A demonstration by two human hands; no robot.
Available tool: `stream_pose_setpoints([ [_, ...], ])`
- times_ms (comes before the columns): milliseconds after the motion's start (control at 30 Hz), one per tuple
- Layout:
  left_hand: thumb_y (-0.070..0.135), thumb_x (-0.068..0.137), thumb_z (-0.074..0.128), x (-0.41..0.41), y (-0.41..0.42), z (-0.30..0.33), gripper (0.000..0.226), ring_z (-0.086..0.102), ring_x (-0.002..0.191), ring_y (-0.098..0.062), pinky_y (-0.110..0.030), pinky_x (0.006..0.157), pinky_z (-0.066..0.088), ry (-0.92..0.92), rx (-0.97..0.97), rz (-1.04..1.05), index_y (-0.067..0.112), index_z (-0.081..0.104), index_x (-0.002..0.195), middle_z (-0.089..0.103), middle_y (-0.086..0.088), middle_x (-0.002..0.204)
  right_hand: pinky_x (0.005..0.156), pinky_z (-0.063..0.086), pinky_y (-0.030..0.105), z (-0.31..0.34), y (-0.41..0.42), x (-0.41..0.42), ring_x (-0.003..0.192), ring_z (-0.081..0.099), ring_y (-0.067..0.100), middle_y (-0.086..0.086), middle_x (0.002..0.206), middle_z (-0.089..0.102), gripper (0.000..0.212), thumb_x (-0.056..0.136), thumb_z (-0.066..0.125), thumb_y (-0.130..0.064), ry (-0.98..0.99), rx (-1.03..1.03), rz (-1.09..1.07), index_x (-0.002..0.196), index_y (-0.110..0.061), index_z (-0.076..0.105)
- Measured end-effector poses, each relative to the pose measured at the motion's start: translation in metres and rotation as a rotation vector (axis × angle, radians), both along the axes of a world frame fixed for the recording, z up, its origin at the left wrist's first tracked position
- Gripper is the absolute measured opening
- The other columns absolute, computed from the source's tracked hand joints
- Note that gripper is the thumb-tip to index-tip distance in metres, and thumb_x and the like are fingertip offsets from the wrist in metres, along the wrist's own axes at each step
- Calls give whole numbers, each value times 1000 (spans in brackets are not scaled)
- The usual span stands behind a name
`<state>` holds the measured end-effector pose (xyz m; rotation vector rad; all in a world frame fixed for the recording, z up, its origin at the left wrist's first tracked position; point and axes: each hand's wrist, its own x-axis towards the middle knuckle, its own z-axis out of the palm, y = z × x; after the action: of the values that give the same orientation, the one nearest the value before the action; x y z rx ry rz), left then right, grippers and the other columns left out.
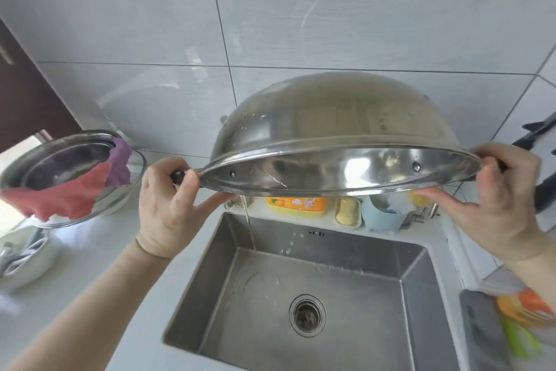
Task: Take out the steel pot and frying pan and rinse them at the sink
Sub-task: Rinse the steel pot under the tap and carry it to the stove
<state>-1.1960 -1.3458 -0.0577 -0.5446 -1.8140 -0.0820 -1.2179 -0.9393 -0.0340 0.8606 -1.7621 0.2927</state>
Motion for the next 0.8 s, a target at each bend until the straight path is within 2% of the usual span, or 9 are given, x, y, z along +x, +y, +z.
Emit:
stream_pose_setpoints([
  [133, 35, 76, 85, -1, 0, -10, 86, 42, 75, -28, -40, 62, 45, -82, 25, -16, 15, 22, 131, 57, -26, 84, 101, 28, 9, -4, -1, -1, 86, 40, 32, 22, 110, 36, 71, 93, 63, -28, -16, 9, 11, 149, -25, 19],
  [200, 36, 77, 82, -3, 0, -24, 86, 47, 75, -27, -39, 58, 51, -222, 62, -47, 16, 24, 136, 53, -23, 93, 104, 27, 10, -17, 2, -3, 91, 41, 33, 22, 111, 35, 64, 95, 57, -35, -128, 12, 8, 147, -23, 21],
  [267, 44, 77, 76, -2, 1, -40, 90, 57, 69, -26, -38, 54, 56, -418, 115, -76, 24, 23, 147, 46, -17, 101, 106, 25, 11, -33, 4, -6, 97, 42, 32, 21, 114, 36, 75, 88, 63, -38, -303, 22, -12, 148, -24, 19],
  [367, 50, 65, 82, 1, 6, -70, 120, 57, 62, -21, -39, 54, 57, -734, 181, -94, 38, 3, 155, 44, -11, 101, 100, 30, 16, -60, 12, -13, 102, 45, 29, 11, 118, 37, 106, 73, 76, -43, -619, 82, -37, 155, -29, 10],
  [500, 52, 53, 90, 3, 17, -112, 137, 55, 86, -22, -36, 79, 54, -1109, 288, -93, 54, -7, 150, 39, 1, 108, 97, 36, 19, -94, 26, -28, 116, 44, 13, -22, 120, 31, 138, 50, 95, -29, -1168, 149, -74, 149, -54, 1],
  [567, 51, 56, 90, 0, 17, -128, 136, 52, 102, -19, -23, 87, 45, -1356, 332, -121, 62, -13, 144, 41, -1, 114, 101, 27, 8, -107, 26, -36, 123, 37, 2, -29, 127, 28, 138, 47, 95, -37, -1381, 168, -46, 144, -62, -1],
  [633, 50, 58, 90, -3, 12, -137, 135, 48, 102, -14, -8, 84, 35, -1542, 323, -107, 69, -18, 136, 43, 0, 115, 101, 31, 15, -114, 21, -41, 120, 39, 2, -21, 126, 32, 137, 46, 93, -48, -1549, 211, -54, 140, -68, -5],
  [733, 43, 60, 91, -9, -1, -139, 133, 36, 129, -7, -18, 104, 25, -1762, 367, -157, 63, -10, 143, 38, 14, 140, 99, 40, 21, -119, 6, -49, 110, 43, -3, -20, 123, 36, 134, 50, 93, -37, -1750, 267, -53, 139, -68, -3],
  [800, 36, 61, 92, -14, -17, -134, 131, 27, 135, 1, -22, 109, 21, -1901, 371, -170, 58, -4, 147, 31, 26, 145, 111, 31, 23, -126, -5, -58, 125, 39, -5, -23, 140, 36, 132, 50, 92, -38, -1828, 304, 28, 143, -59, 2],
])
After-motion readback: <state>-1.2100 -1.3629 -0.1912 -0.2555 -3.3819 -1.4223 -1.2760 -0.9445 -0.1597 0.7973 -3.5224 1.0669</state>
